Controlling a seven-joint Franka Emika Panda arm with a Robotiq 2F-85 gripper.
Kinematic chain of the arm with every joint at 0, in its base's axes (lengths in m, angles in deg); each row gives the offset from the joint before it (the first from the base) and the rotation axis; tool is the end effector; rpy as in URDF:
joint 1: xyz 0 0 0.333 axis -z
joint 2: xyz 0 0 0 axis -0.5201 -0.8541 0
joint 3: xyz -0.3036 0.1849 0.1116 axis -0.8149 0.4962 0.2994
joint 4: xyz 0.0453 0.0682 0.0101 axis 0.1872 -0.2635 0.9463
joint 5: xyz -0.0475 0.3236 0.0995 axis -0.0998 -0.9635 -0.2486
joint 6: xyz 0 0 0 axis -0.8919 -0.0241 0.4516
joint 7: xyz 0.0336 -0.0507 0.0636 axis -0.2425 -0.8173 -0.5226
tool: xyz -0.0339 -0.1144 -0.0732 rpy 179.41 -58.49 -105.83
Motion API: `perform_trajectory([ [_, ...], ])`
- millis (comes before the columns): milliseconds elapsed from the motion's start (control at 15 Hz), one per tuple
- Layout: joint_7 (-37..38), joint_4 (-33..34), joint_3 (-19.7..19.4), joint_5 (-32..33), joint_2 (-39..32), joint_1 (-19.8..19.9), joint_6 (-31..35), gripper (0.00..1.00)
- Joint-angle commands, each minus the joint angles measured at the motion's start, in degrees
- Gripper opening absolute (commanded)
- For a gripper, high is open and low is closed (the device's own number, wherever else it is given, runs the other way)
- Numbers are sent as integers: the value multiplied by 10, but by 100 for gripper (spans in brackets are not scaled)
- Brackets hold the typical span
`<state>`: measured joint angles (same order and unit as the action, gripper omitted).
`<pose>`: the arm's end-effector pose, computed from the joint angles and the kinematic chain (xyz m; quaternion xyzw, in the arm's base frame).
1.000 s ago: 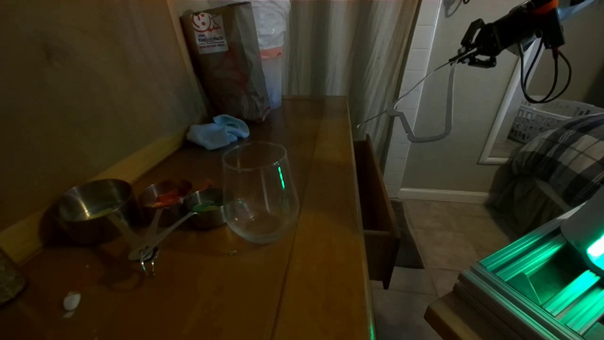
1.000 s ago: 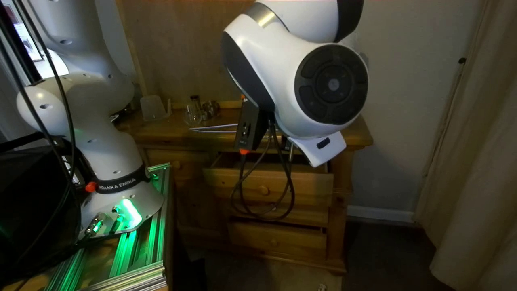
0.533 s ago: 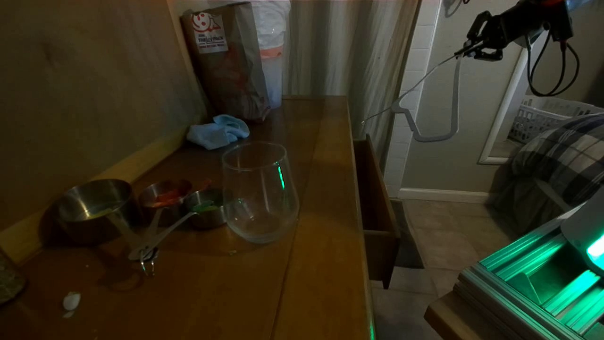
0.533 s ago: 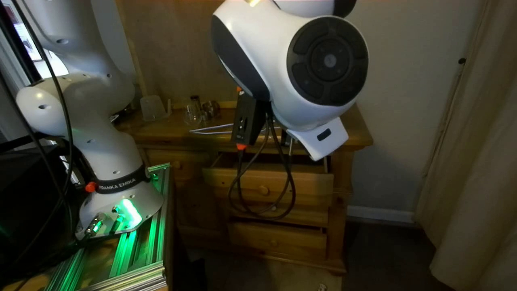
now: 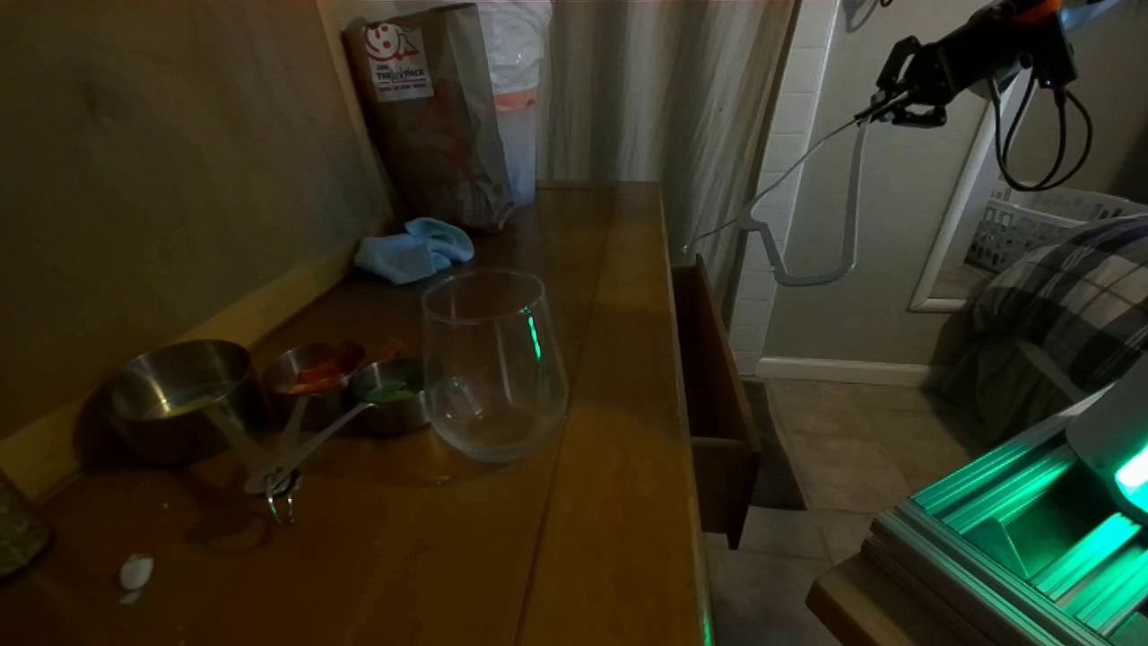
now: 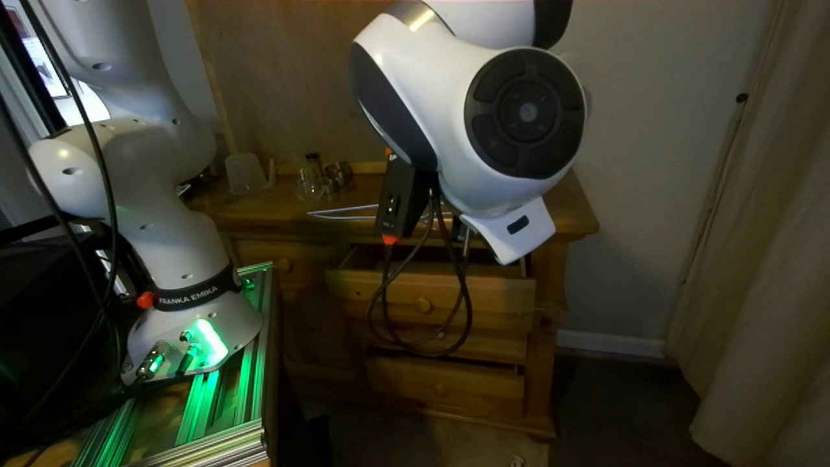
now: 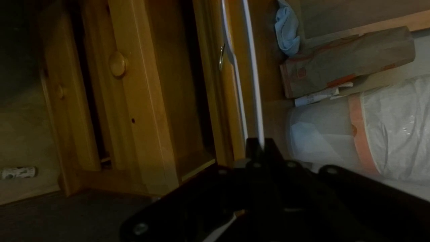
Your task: Put the hanger in the open drawer and close the drawer
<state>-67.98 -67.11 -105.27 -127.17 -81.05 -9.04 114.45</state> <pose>0.3807 -0.2253 0.3720 -0.8307 0.2630 -0.0037 0.4907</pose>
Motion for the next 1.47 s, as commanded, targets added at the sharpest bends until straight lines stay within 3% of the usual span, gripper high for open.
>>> perform_trajectory([
  [0, 20, -7, 15, 7, -10, -7, 33, 1],
  [867, -7, -37, 78, -43, -55, -38, 141, 1],
  [1400, -93, -26, 123, -157, -115, -68, 234, 1],
])
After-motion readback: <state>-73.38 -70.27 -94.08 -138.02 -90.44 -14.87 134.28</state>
